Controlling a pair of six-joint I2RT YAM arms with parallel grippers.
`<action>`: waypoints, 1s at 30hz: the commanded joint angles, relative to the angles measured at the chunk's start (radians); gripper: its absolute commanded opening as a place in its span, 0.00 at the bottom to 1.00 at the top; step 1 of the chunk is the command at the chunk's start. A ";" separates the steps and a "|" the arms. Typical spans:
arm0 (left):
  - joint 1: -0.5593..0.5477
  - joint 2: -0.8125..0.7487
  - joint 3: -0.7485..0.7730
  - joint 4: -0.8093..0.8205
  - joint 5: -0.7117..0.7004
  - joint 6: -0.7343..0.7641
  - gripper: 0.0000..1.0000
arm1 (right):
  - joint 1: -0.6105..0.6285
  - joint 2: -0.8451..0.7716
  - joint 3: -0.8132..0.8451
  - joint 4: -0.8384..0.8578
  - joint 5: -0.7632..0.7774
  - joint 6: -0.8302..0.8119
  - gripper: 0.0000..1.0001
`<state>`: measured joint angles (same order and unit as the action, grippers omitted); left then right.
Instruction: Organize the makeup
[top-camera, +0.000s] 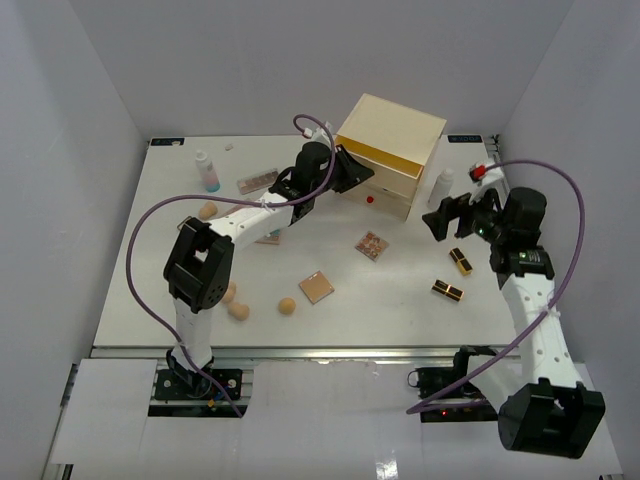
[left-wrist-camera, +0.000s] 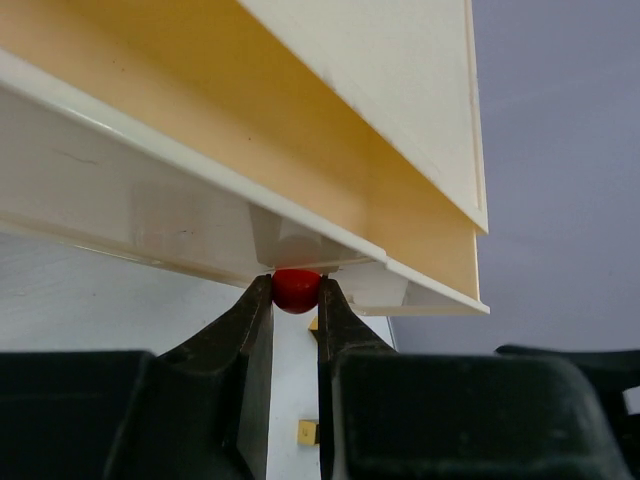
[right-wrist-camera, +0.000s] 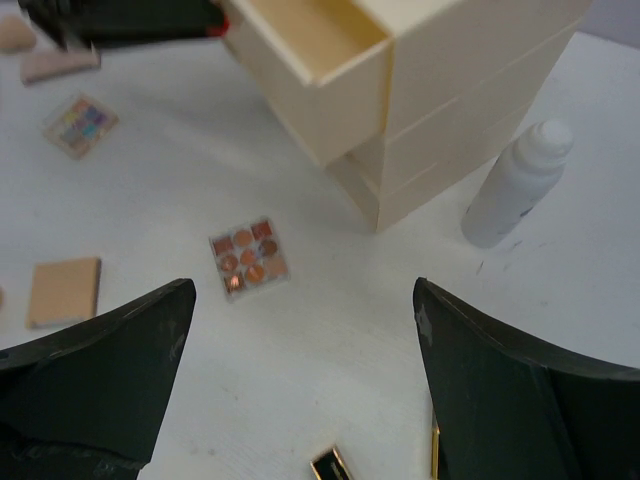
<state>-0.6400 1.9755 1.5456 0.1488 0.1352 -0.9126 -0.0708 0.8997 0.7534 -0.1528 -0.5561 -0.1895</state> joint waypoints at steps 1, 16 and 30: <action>-0.003 -0.056 -0.010 -0.019 0.051 0.051 0.00 | -0.020 0.164 0.314 0.005 0.033 0.295 0.95; -0.003 -0.050 -0.006 -0.008 0.109 0.044 0.00 | 0.010 0.637 0.566 0.038 0.224 0.711 0.75; -0.003 -0.048 -0.009 -0.009 0.122 0.049 0.00 | 0.011 0.445 0.395 0.231 0.393 0.668 0.77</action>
<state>-0.6365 1.9747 1.5375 0.1570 0.1990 -0.8878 -0.0633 1.4824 1.1790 -0.0786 -0.2601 0.5167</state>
